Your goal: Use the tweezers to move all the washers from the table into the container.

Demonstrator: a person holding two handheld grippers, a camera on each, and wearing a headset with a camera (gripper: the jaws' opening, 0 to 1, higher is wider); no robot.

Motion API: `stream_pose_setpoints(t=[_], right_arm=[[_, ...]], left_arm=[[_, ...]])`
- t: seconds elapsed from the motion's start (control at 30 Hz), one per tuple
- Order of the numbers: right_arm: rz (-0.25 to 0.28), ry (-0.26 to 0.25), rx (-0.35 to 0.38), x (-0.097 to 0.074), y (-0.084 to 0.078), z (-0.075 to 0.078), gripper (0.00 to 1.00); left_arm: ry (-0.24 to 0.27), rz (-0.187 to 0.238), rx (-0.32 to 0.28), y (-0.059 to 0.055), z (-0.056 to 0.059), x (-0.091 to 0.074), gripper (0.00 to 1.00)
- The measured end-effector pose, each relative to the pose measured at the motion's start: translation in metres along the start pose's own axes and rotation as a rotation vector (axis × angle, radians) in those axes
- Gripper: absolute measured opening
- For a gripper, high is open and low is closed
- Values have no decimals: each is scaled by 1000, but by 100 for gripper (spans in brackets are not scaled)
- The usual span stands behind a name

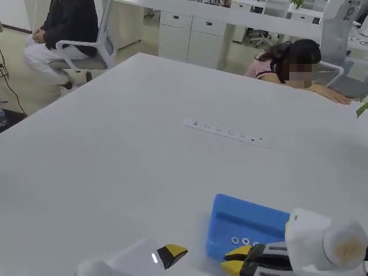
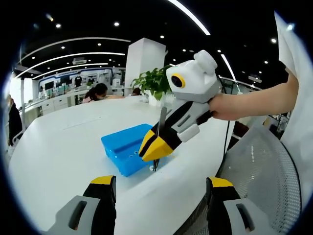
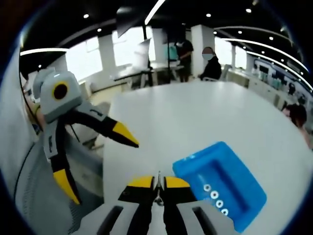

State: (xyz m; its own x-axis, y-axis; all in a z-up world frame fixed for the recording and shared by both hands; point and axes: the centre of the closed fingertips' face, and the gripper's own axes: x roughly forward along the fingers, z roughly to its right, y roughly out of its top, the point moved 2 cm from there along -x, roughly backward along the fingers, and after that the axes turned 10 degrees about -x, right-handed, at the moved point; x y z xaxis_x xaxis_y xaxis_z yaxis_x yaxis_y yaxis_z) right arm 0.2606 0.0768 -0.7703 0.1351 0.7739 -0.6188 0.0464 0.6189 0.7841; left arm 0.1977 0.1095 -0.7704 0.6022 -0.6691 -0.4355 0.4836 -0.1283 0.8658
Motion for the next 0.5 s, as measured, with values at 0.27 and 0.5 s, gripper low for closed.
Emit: stream_pose_setpoints(t=[0.27,0.5], right_arm=[[115,-37,135,-12,30,30,4],[107,-74,124,-12,36,48,4]], left_arm=[[6,5,-7,0,-1,0,76],[7,1,-2,0,-2,0,75]])
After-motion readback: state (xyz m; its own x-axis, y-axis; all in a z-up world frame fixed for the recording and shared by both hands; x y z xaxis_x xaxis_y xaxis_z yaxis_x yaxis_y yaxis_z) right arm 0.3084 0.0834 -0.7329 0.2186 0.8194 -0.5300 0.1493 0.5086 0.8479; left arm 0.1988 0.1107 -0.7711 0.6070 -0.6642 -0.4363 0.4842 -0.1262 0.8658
